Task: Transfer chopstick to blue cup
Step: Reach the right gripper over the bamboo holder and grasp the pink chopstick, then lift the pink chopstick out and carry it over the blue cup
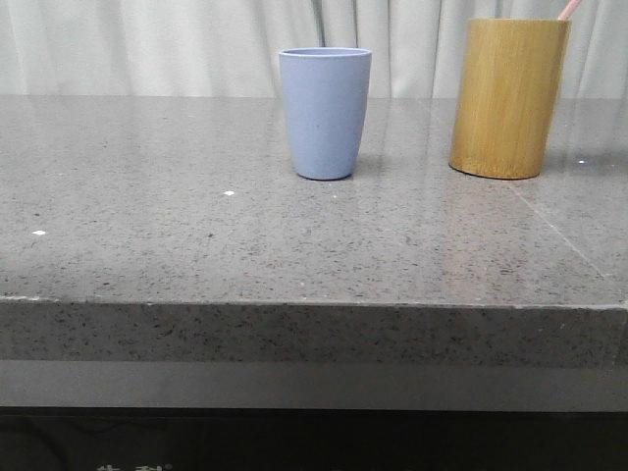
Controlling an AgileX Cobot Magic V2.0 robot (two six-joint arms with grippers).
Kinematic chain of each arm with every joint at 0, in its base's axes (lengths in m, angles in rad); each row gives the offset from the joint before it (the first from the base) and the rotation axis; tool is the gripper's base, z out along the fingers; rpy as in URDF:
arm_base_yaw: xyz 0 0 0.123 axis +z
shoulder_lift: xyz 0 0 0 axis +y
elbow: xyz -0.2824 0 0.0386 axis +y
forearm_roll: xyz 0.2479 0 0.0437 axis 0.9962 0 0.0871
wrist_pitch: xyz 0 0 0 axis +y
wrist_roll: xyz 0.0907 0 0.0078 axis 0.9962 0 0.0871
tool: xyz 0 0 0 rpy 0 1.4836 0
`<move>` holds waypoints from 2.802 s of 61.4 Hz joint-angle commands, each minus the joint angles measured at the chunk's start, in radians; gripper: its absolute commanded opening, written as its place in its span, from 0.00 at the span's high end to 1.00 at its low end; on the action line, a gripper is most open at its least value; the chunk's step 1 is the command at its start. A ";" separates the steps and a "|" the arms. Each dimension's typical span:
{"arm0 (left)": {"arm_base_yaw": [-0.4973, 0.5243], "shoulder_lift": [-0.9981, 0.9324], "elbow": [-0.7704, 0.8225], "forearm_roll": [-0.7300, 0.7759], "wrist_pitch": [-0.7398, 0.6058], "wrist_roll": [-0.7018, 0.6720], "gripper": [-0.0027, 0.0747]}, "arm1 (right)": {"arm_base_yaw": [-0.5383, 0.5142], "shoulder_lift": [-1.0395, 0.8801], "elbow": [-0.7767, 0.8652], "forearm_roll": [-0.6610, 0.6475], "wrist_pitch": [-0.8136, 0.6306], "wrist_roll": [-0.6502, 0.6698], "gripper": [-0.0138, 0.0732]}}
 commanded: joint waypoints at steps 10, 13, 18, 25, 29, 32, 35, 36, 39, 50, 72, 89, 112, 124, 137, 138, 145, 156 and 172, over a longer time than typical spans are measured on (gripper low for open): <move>-0.005 -0.008 -0.026 -0.016 -0.075 -0.008 0.56 | -0.001 -0.009 -0.044 0.023 -0.045 -0.015 0.37; -0.005 -0.008 -0.026 -0.016 -0.075 -0.008 0.56 | -0.001 -0.009 -0.044 0.022 -0.047 -0.015 0.43; -0.005 -0.007 -0.026 -0.016 -0.075 -0.008 0.56 | -0.001 -0.009 -0.044 0.022 -0.051 -0.015 0.52; -0.005 -0.002 -0.026 -0.016 -0.075 -0.008 0.56 | -0.001 -0.009 -0.044 0.022 -0.050 -0.015 0.62; -0.005 -0.002 -0.026 -0.016 -0.075 -0.008 0.56 | -0.001 -0.009 -0.044 0.022 -0.048 -0.015 0.68; -0.005 -0.002 -0.026 -0.016 -0.075 -0.008 0.56 | -0.001 -0.009 -0.044 0.022 -0.048 -0.015 0.73; -0.005 -0.002 -0.026 -0.016 -0.075 -0.008 0.56 | -0.001 -0.009 -0.044 0.022 -0.048 -0.015 0.77; -0.005 -0.002 -0.026 -0.016 -0.075 -0.008 0.56 | -0.001 -0.009 -0.044 0.022 -0.048 -0.015 0.79; -0.005 -0.002 -0.026 -0.016 -0.075 -0.008 0.56 | -0.001 -0.009 -0.044 0.022 -0.048 -0.015 0.82; -0.005 -0.002 -0.026 -0.016 -0.075 -0.008 0.56 | -0.001 -0.009 -0.044 0.020 -0.042 -0.016 0.92; -0.005 -0.002 -0.026 -0.016 -0.075 -0.008 0.56 | -0.001 -0.045 -0.155 -0.056 0.018 -0.033 0.97; -0.005 -0.002 -0.026 -0.016 -0.075 -0.008 0.56 | -0.001 -0.078 -0.420 -0.086 0.183 -0.033 0.97; -0.005 -0.002 -0.026 -0.016 -0.075 -0.008 0.56 | 0.236 -0.110 -0.526 -0.093 0.251 -0.033 0.97; -0.005 -0.002 -0.026 -0.016 -0.075 -0.008 0.56 | 0.481 -0.047 -0.526 -0.282 0.155 -0.020 0.97; -0.005 -0.002 -0.026 -0.016 -0.075 -0.008 0.56 | 0.594 0.045 -0.526 -0.473 0.121 0.039 0.97; -0.005 -0.002 -0.026 -0.016 -0.075 -0.008 0.56 | 0.595 0.051 -0.526 -0.476 0.119 0.039 0.97; -0.005 -0.002 -0.026 -0.016 -0.075 -0.008 0.56 | 0.598 0.099 -0.526 -0.484 0.100 0.039 0.97; -0.005 -0.002 -0.026 -0.016 -0.075 -0.008 0.56 | 0.598 0.159 -0.526 -0.484 0.085 0.039 0.96; -0.005 -0.002 -0.026 -0.016 -0.075 -0.008 0.56 | 0.598 0.204 -0.528 -0.483 0.087 0.040 0.93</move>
